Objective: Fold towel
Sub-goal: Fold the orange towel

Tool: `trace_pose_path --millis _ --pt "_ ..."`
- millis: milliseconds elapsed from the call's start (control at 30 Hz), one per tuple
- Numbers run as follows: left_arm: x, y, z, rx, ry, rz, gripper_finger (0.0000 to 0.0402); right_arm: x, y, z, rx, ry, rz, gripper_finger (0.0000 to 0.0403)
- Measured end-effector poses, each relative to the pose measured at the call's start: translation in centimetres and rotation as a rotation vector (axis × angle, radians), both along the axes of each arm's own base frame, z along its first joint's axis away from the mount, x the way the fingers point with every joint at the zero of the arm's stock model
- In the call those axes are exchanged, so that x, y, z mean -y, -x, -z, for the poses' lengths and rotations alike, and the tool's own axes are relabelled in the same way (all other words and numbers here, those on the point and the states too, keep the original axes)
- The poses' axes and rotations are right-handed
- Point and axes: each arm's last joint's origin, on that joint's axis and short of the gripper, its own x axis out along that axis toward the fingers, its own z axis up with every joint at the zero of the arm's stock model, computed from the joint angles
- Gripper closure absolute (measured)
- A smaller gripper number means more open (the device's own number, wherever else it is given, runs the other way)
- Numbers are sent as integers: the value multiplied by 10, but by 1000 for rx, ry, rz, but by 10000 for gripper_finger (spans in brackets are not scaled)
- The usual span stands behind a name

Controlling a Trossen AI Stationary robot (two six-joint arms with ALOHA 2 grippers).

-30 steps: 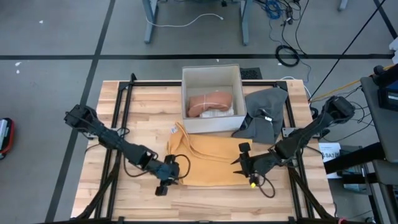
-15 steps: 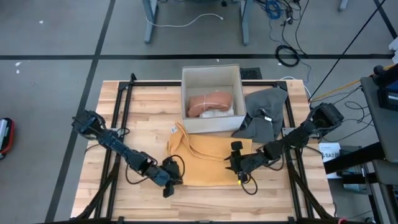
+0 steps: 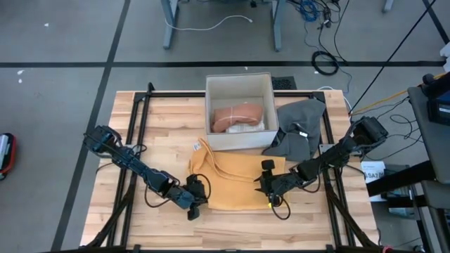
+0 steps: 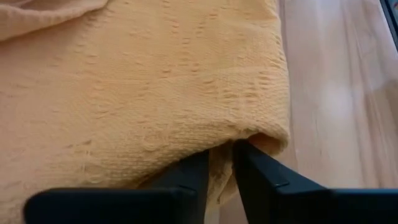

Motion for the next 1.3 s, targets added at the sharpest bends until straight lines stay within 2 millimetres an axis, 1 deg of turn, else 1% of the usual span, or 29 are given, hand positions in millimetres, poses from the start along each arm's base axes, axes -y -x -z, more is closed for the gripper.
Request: trace_pose_path --millis 200,233,367,500,633,900,1200,1300 --pt "0 1 0 0 -45 43 389 -1 3 3 -71 -84 -33 298" --pt "1 1 1 -2 -50 50 394 -1 3 4 -86 -95 -39 308" --pt "3 3 1 -2 -71 78 398 -1 5 13 -155 -114 -58 356" --pt "6 5 1 -1 -86 106 399 -3 3 19 -171 -127 -45 396" --pt "12 9 -1 4 -86 133 400 -3 3 23 -190 -142 -40 395" --pt "22 23 -10 -7 -89 177 401 -3 5 25 -225 -165 -50 401" --pt "35 49 -28 -29 -82 203 401 -3 6 26 -251 -190 -46 402" --pt "40 58 -29 -49 -72 219 401 -3 6 26 -252 -191 -45 402"
